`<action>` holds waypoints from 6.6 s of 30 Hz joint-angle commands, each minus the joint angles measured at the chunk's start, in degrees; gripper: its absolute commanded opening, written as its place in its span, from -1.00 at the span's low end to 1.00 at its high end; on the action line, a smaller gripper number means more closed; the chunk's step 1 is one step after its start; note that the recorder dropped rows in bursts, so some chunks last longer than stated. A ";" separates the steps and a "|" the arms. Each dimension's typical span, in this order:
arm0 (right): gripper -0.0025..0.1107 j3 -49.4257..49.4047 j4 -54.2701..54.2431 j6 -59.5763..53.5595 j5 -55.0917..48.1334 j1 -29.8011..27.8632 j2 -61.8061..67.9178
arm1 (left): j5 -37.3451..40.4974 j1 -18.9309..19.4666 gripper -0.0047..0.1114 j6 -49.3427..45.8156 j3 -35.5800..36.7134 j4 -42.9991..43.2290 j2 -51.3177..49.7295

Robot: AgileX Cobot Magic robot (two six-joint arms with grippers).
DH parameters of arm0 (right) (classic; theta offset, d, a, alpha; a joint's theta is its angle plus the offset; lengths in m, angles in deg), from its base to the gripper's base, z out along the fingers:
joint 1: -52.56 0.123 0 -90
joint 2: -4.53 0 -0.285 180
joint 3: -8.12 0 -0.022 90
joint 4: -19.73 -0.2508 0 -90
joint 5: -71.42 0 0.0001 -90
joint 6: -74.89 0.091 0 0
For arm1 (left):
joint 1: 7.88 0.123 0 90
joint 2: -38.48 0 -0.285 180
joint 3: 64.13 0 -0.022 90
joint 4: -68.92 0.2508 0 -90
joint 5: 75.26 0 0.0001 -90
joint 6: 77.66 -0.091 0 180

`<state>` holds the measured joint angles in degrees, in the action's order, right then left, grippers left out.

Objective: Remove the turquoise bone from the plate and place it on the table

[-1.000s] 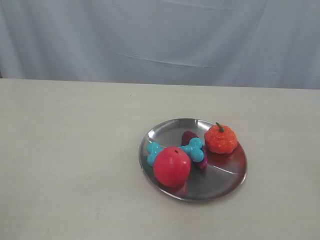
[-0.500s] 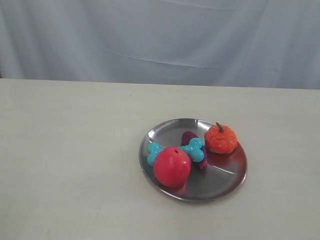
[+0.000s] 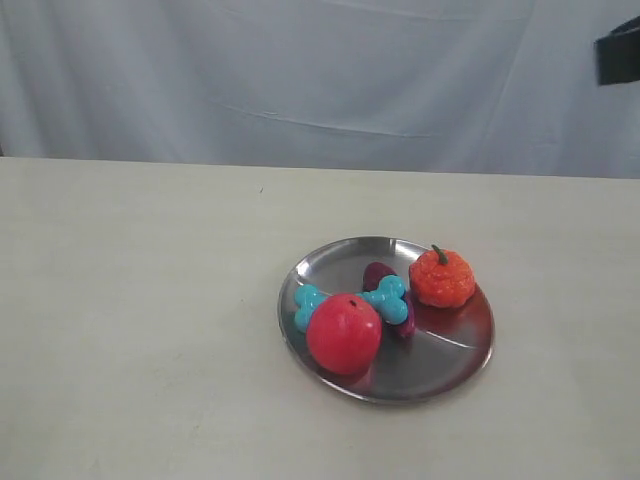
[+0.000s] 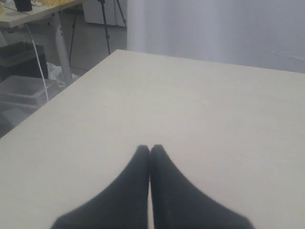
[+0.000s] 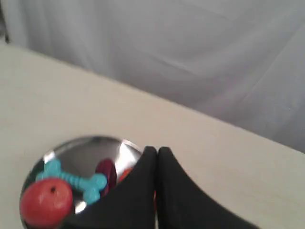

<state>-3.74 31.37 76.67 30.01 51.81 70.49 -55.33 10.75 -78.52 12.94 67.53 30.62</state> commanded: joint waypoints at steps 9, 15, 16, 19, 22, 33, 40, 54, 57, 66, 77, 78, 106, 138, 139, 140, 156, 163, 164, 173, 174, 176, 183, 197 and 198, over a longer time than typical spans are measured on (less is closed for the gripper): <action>-0.95 25.36 -9.20 -33.91 -19.83 3.41 38.41 | -0.31 0.15 -0.92 0.24 0.15 -0.07 0.07; -0.23 25.39 -11.01 -41.39 -11.45 3.41 51.53 | -0.31 0.15 -0.92 0.24 0.15 -0.07 0.07; -0.22 25.49 -11.21 -42.05 -11.17 3.41 52.60 | -0.31 0.15 -0.92 0.24 0.15 -0.07 0.07; -0.23 27.07 -11.65 -43.64 -11.08 3.41 57.48 | -0.31 0.15 -0.92 0.24 0.15 -0.07 0.07; -0.23 28.57 -13.49 -44.39 -11.56 3.41 60.29 | -0.31 0.15 -0.92 0.24 0.15 -0.07 0.07; -0.20 29.82 -22.17 -53.42 -14.48 3.41 62.61 | -0.31 0.15 -0.92 0.24 0.15 -0.07 0.07; -0.01 29.82 -22.17 -53.67 -14.35 3.41 62.73 | -0.31 0.15 -0.92 0.24 0.15 -0.07 0.07; -0.02 29.82 -22.17 -53.85 -13.44 3.56 67.04 | -0.31 0.15 -0.92 0.24 0.15 -0.07 0.07; -0.02 29.82 -22.07 -53.85 -13.44 3.69 67.58 | -0.31 0.15 -0.92 0.24 0.15 -0.07 0.07; -0.54 29.82 -21.22 -54.05 -12.98 3.69 68.87 | -0.31 0.15 -0.92 0.24 0.15 -0.07 0.07; -0.96 29.82 -20.82 -45.44 -5.21 3.69 61.83 | -0.31 0.15 -0.92 0.24 0.15 -0.07 0.07; -0.96 29.82 -20.71 -44.21 -5.21 3.69 60.31 | -0.31 0.15 -0.92 0.24 0.15 -0.07 0.07; -0.96 14.24 -16.16 0.32 -14.00 -23.75 52.37 | -0.31 0.15 -0.92 0.24 0.15 -0.07 0.07; -0.07 13.44 -17.52 -4.84 -13.61 -23.49 58.73 | -0.31 0.15 -0.92 0.24 0.15 -0.07 0.07; -0.07 13.44 -17.52 -4.84 -14.20 -23.49 58.08 | -0.31 0.15 -0.92 0.24 0.15 -0.07 0.07; -0.07 13.44 -17.52 -4.84 -14.54 -23.49 57.24 | -0.31 0.15 -0.92 0.24 0.15 -0.07 0.07; -0.96 4.83 -12.43 -6.24 11.62 -21.92 13.74 | -0.31 0.15 -0.92 0.24 0.15 -0.07 0.07; -0.96 -5.72 -10.72 -5.42 26.60 -18.42 -9.46 | -0.31 0.15 -0.92 0.24 0.15 -0.07 0.07; -0.96 -6.92 -10.72 -4.46 27.34 -18.30 -12.30 | -0.31 0.15 -0.92 0.24 0.15 -0.07 0.07; -0.96 -17.54 -11.65 -4.22 26.13 -18.30 -31.16 | -0.31 0.15 -0.92 0.24 0.15 -0.07 0.07; -0.96 -18.46 -11.65 -4.22 26.13 -18.30 -32.76 | -0.31 0.15 -0.92 0.24 0.15 -0.07 0.07; -0.96 -19.60 -11.65 -4.22 26.13 -18.30 -35.42 | -0.31 0.15 -0.92 0.24 0.15 -0.07 0.07; -0.96 -20.20 -11.65 -4.22 25.38 -18.30 -42.70 | -0.31 0.15 -0.92 0.24 0.15 -0.07 0.07; -0.96 -20.20 -11.65 -3.63 25.25 -18.30 -50.39 | -0.31 0.15 -0.92 0.24 0.15 -0.07 0.07; -0.96 -20.20 -11.65 -3.63 25.25 -18.30 -50.68 | -0.31 0.15 -0.92 0.24 0.15 -0.07 0.07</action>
<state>-23.80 19.73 72.51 55.32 33.32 20.57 -55.33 10.75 -78.52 12.94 67.53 30.62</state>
